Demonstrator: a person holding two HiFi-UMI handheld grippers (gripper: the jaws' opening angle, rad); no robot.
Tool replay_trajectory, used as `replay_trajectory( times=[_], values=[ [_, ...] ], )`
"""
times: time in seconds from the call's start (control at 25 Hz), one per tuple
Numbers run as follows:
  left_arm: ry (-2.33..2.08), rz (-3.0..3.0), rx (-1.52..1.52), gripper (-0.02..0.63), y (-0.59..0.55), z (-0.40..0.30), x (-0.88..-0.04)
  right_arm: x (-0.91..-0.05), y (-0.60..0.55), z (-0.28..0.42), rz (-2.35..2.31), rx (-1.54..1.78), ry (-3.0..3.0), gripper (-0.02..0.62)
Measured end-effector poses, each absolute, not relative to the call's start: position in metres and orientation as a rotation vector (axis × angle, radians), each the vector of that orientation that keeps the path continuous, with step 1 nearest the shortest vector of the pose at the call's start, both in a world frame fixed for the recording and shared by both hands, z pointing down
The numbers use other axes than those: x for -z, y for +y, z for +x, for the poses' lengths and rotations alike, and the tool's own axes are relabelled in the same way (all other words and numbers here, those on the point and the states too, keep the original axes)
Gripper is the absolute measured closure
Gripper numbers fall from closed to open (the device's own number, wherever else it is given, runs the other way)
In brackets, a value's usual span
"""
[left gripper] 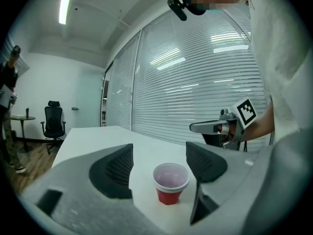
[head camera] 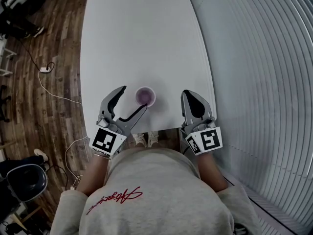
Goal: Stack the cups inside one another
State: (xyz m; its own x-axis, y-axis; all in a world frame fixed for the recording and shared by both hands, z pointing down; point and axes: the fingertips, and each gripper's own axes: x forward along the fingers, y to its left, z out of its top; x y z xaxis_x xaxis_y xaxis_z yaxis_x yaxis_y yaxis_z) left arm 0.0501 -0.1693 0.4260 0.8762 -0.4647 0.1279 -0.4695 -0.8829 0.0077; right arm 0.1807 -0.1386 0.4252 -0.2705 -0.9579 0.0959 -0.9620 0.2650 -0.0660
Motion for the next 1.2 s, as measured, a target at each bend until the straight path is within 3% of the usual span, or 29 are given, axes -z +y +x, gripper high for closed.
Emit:
replay_trajectory(
  times=[0.8, 1.0, 1.2],
  values=[
    [-0.917, 2.982, -0.04, 0.408, -0.179, 0.013, -0.383, -0.397, -0.159, 0.138, 1.712, -0.076, -2.569, 0.609],
    [-0.962, 2.969, -0.006, 0.479, -0.174, -0.001, -0.367, -0.383, -0.156, 0.128, 1.702, -0.056, -2.585, 0.609],
    [-0.982, 2.973, -0.002, 0.509, -0.173, -0.006, -0.361, -0.377, -0.155, 0.126, 1.696, -0.036, -2.586, 0.607]
  ],
)
